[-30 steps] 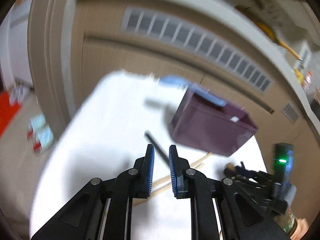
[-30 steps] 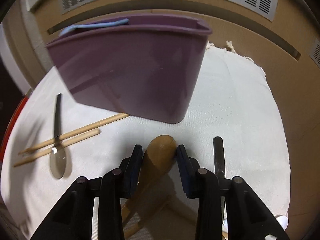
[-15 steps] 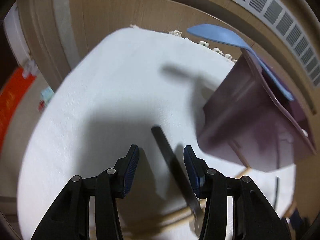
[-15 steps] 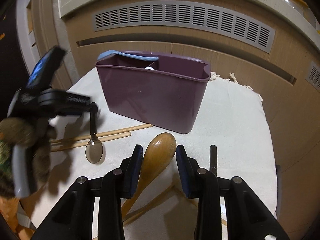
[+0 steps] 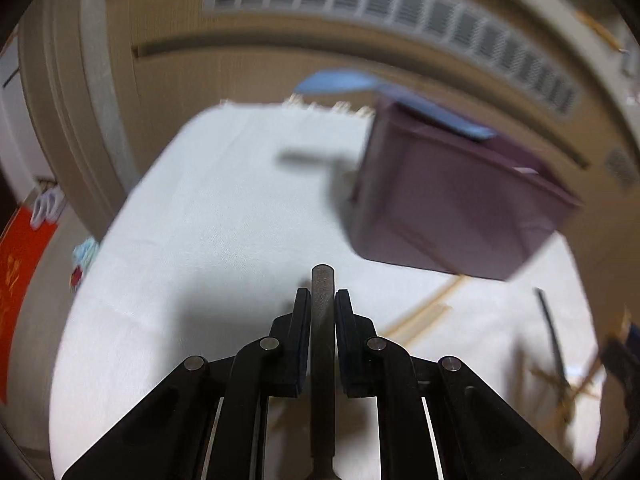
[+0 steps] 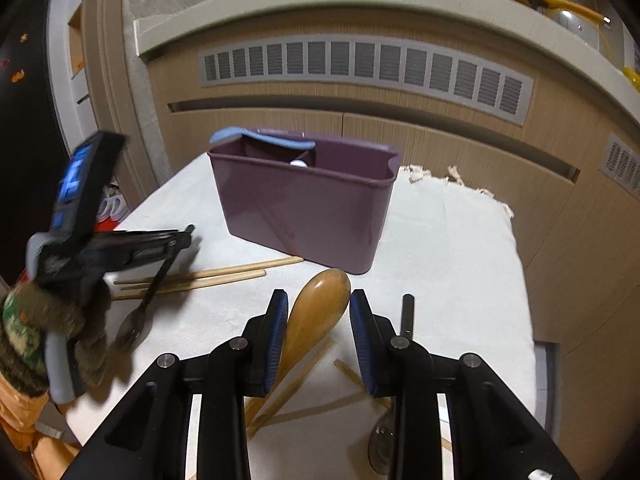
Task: Organize utensils
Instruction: 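Hold the dark spoon in the left tool while the right tool grasps the wooden spoon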
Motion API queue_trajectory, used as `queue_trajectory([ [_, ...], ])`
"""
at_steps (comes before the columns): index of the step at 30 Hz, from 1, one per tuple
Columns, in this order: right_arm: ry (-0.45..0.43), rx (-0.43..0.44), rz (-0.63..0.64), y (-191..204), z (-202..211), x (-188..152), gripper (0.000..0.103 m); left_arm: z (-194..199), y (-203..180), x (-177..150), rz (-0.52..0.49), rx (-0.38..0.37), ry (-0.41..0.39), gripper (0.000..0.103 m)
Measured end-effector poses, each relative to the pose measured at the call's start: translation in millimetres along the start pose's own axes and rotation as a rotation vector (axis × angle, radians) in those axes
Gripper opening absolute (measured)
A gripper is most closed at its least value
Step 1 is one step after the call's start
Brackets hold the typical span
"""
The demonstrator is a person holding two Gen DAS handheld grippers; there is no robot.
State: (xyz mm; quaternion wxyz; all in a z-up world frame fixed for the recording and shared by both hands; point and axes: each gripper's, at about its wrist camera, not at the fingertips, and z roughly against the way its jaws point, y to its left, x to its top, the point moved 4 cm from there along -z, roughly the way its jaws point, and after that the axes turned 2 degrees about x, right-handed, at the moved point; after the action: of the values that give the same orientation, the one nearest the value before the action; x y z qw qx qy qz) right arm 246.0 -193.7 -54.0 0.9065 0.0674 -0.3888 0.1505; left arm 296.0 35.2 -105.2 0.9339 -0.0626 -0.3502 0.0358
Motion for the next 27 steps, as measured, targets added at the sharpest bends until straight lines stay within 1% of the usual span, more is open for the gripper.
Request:
queue_trajectory([
  [2, -0.01, -0.002, 0.007, 0, 8, -1, 0.028, 23, -5, -7, -0.013, -0.029, -0.045, 0.012],
  [4, -0.016, -0.004, 0.013, 1, 15, -2, 0.026, 39, -10, -7, -0.026, -0.045, -0.07, 0.012],
  [5, -0.018, -0.006, 0.014, 1, 18, -2, 0.024, 50, -12, -9, -0.033, -0.049, -0.085, 0.012],
  [6, -0.021, -0.008, 0.016, 2, 21, -2, 0.015, 58, -15, -10, -0.041, -0.057, -0.099, 0.012],
  [7, -0.021, -0.012, 0.018, 2, 23, -2, 0.013, 65, -18, -10, -0.046, -0.066, -0.108, 0.012],
  [12, -0.035, -0.018, 0.033, 5, 32, 0, 0.011, 84, -25, -3, -0.063, -0.101, -0.144, 0.012],
  [14, -0.035, -0.007, 0.033, 5, 35, 0, 0.011, 90, -28, 0, -0.063, -0.107, -0.157, 0.012],
  [17, -0.006, 0.003, 0.013, 0, 31, -2, 0.011, 98, -27, 1, -0.064, -0.106, -0.179, 0.012],
  [19, 0.043, 0.001, -0.037, -9, 20, -6, 0.013, 102, -24, 1, -0.062, -0.102, -0.189, 0.012],
  [20, 0.072, -0.003, -0.069, -14, 13, -9, 0.02, 103, -24, 1, -0.062, -0.099, -0.196, 0.012],
  [21, 0.104, -0.012, -0.109, -22, 3, -13, 0.033, 105, -23, 0, -0.063, -0.096, -0.202, 0.012],
  [22, 0.142, -0.029, -0.165, -30, -9, -20, 0.038, 106, -23, 0, -0.068, -0.092, -0.213, 0.012],
  [23, 0.164, -0.034, -0.203, -35, -17, -24, 0.04, 108, -24, 0, -0.073, -0.088, -0.221, 0.012],
  [25, 0.2, -0.033, -0.255, -39, -31, -32, 0.041, 110, -26, -1, -0.086, -0.083, -0.237, 0.012],
  [27, 0.232, -0.051, -0.291, -39, -42, -38, 0.041, 113, -27, -2, -0.095, -0.084, -0.245, 0.012],
])
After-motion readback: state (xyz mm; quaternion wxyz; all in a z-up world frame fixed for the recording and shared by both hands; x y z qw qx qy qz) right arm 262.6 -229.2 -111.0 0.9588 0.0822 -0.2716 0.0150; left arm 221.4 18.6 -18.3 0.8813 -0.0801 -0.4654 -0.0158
